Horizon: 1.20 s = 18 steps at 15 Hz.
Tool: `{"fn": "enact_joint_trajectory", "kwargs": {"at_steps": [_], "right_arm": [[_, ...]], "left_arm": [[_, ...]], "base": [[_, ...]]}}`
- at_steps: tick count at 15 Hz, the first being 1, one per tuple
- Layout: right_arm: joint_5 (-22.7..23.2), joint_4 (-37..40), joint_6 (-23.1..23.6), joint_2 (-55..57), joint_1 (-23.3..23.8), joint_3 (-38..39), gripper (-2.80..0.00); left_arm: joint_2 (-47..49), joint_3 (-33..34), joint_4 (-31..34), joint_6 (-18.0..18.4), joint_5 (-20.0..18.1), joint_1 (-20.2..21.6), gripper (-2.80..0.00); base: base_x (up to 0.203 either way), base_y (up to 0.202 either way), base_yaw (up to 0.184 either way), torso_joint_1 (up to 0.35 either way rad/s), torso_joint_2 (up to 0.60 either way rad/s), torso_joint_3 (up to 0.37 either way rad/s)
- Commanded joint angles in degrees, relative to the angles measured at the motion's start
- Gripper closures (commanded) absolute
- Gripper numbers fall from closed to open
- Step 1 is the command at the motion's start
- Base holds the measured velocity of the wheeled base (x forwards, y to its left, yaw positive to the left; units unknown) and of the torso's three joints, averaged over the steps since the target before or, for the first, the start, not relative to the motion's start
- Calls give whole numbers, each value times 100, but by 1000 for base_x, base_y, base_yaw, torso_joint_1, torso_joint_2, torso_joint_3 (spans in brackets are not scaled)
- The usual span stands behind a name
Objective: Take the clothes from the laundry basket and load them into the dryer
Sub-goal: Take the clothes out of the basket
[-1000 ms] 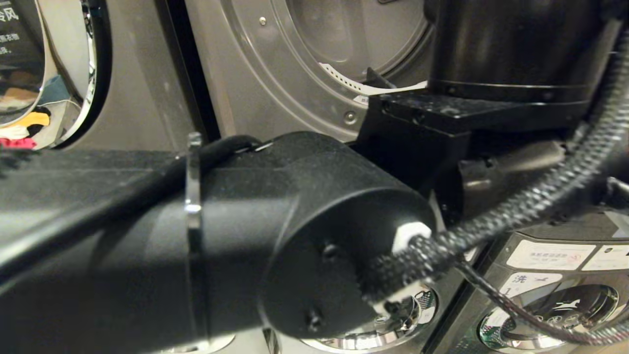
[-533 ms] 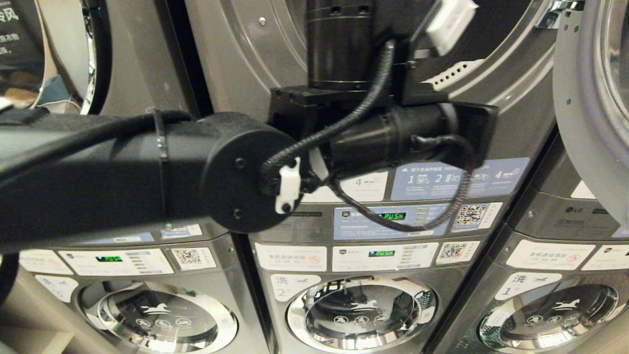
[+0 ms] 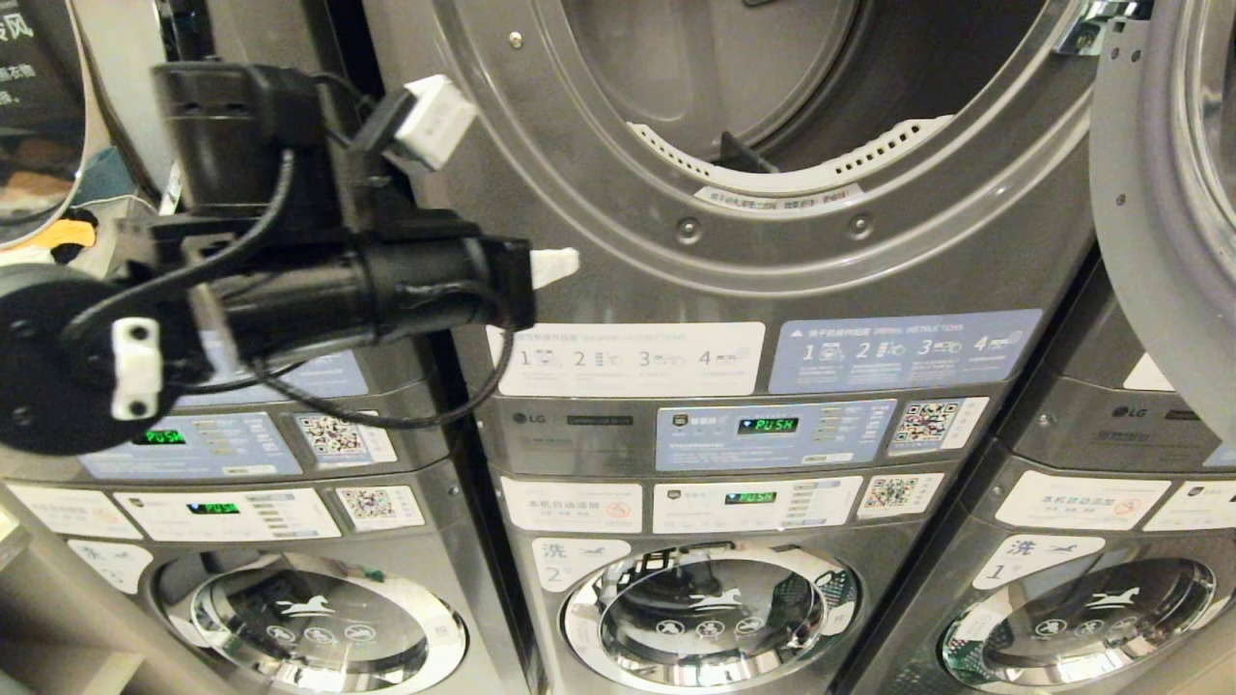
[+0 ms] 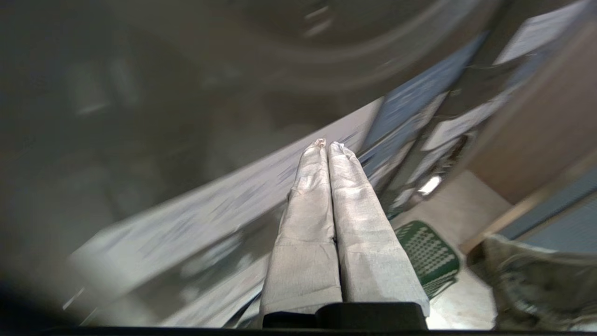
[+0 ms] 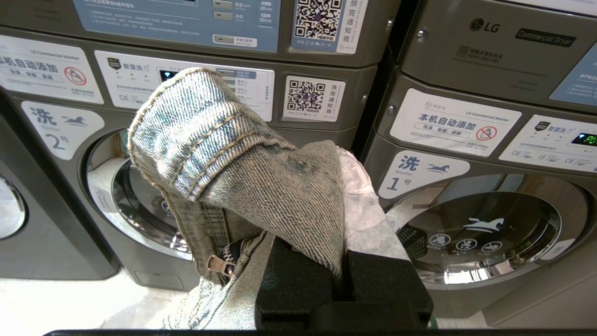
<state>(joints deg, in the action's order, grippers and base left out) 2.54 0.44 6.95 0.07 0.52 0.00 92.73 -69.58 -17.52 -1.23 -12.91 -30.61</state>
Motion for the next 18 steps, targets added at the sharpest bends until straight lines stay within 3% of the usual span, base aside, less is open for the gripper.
{"fn": "enact_joint_trajectory", "kwargs": {"at_steps": [1,3,5,9,10,14,18], "right_arm": [[1,0,-1,1,0,5,0],[1,0,-1,1,0,0,0],[-2,-9,31,1,0,0,0],[10,9,26,1,0,-9,0],[-7,6,26,1,0,-9,0],[-7,-1,26,1,0,0,0],[-7,-9,8,1,0,0,0]], "left_arm": [[-1018,809,-30,3,-164,731,0],[-1806,1741,-46,5,-576,1583,0],[-2561,2818,-32,2,-1069,2164,0],[-3962,4983,-14,8,-1488,2599,0],[-4335,5442,16,13,-1394,2695,0],[-5783,6588,587,9,-391,2874,0],[-7362,6696,1843,-34,726,2870,0]], "base": [[0,0,0,0,0,0],[0,0,0,0,0,0],[0,0,0,0,0,0],[0,0,0,0,0,0],[0,0,0,0,0,0],[0,0,0,0,0,0],[0,0,0,0,0,0]]}}
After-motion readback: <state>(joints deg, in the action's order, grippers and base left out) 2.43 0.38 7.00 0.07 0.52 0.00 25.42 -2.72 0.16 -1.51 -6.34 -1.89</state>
